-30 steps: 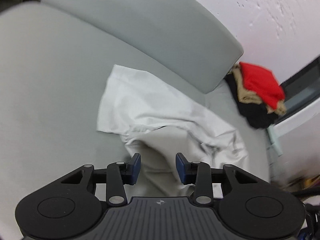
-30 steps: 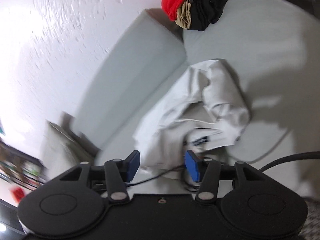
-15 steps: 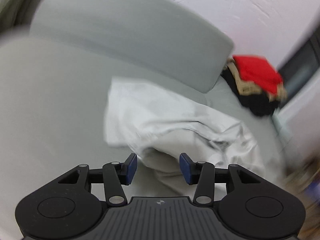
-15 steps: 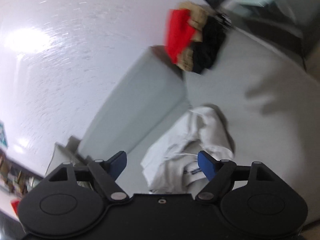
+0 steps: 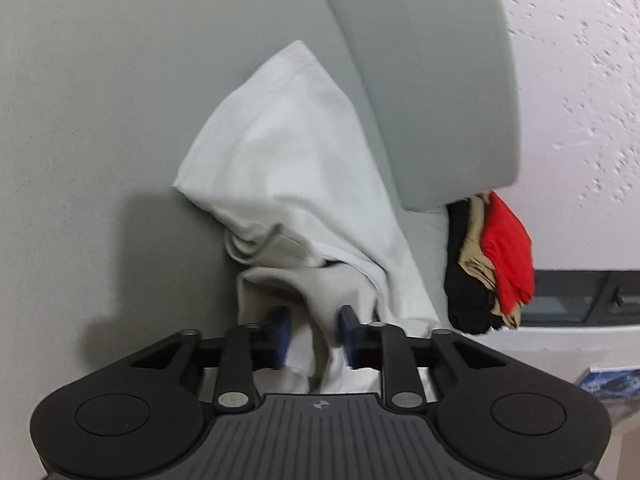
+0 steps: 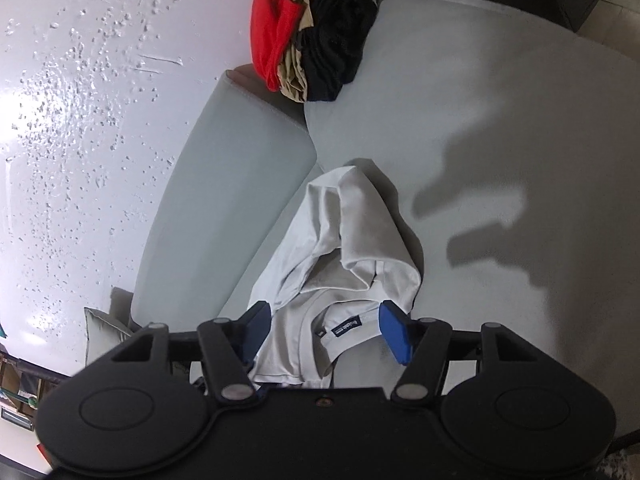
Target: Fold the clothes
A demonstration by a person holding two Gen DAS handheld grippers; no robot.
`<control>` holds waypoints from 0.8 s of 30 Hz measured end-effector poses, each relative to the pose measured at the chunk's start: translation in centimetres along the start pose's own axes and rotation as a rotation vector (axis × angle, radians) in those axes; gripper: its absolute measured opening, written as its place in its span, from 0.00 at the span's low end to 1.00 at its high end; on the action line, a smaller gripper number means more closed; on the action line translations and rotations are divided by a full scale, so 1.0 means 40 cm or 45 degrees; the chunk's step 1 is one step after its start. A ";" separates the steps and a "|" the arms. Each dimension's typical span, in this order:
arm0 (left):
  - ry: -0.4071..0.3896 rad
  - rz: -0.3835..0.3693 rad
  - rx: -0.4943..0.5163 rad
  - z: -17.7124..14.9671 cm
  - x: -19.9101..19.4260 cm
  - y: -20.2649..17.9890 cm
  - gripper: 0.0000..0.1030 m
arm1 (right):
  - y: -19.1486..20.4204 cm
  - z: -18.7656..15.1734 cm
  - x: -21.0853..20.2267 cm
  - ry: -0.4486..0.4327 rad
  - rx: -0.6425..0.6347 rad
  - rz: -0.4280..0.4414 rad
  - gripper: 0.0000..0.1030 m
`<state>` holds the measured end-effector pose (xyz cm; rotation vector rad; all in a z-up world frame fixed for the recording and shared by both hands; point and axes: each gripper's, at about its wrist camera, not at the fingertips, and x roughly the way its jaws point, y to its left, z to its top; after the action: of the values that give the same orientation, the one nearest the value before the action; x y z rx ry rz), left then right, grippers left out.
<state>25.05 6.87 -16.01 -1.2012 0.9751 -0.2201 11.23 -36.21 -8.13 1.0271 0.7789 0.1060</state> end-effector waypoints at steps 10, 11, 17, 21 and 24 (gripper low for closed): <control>-0.028 0.076 0.340 0.023 0.023 -0.100 0.00 | -0.049 0.002 0.067 -0.007 -0.134 -0.196 0.57; -0.066 0.113 0.409 0.016 0.009 -0.124 0.00 | -0.045 0.000 0.080 -0.017 -0.189 -0.227 0.54; -0.168 0.217 0.701 -0.036 -0.055 -0.228 0.00 | 0.059 -0.040 0.172 -0.123 -0.743 -0.441 0.49; -0.185 0.256 0.777 -0.049 -0.056 -0.258 0.00 | 0.113 -0.090 0.270 -0.182 -1.074 -0.632 0.49; -0.227 0.307 0.829 -0.051 -0.075 -0.277 0.00 | 0.156 -0.118 0.314 -0.247 -1.262 -0.715 0.37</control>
<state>25.46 2.96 -5.04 -0.4933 0.7940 -0.2120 19.14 -24.09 -11.14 -0.1320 0.6830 -0.0905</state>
